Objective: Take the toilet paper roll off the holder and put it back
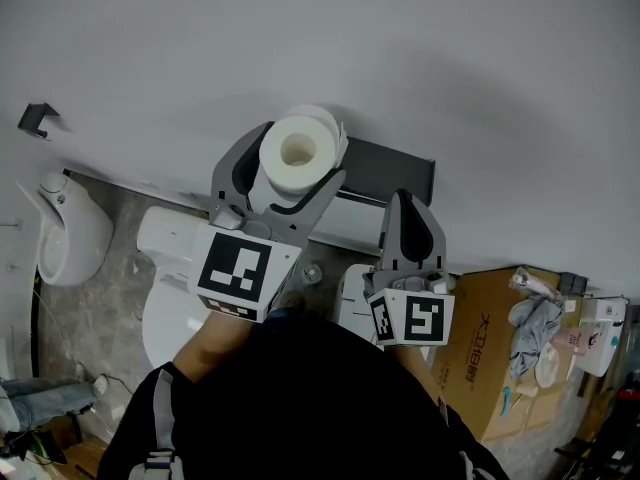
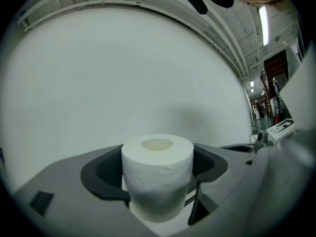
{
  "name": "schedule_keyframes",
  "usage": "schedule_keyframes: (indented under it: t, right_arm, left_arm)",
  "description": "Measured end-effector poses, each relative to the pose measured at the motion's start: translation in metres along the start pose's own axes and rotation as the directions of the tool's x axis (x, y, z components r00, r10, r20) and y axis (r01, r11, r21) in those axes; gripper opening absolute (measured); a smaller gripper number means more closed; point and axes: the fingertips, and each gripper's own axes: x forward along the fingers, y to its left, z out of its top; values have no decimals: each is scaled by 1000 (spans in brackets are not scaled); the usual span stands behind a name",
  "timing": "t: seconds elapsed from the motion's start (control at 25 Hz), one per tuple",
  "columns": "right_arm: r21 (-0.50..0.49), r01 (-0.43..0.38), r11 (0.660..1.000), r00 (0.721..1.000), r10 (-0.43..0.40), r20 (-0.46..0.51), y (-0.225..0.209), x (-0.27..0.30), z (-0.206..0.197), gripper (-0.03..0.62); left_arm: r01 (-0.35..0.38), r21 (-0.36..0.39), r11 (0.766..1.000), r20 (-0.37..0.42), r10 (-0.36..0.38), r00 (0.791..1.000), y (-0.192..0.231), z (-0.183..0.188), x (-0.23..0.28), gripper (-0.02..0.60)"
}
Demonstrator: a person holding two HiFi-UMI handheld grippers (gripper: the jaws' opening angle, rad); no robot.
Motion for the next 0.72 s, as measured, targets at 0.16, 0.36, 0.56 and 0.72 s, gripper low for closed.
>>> schedule_keyframes:
  t: [0.16,0.36,0.56,0.72]
  right_arm:
    - [-1,4,1000,1000,-4,2,0,0,0,23]
    - [-4,5,1000,1000,-5,-2,1,-2,0,23]
    - [-6,9,1000,1000,-9,-8,0,-2,-3,23]
    - [-5,14,1000,1000,-14,-14,0,-3,-6,23]
  left_arm:
    - [-18,-5,1000,-18,18,1000,5,-10,-5,391]
    - [-35,-11,999,-41,35,999,8,-22,-9,391]
    - [-45,-17,999,-62,44,997,10,-36,-11,391]
    - [-49,-22,999,-79,47,996,10,-48,-11,391]
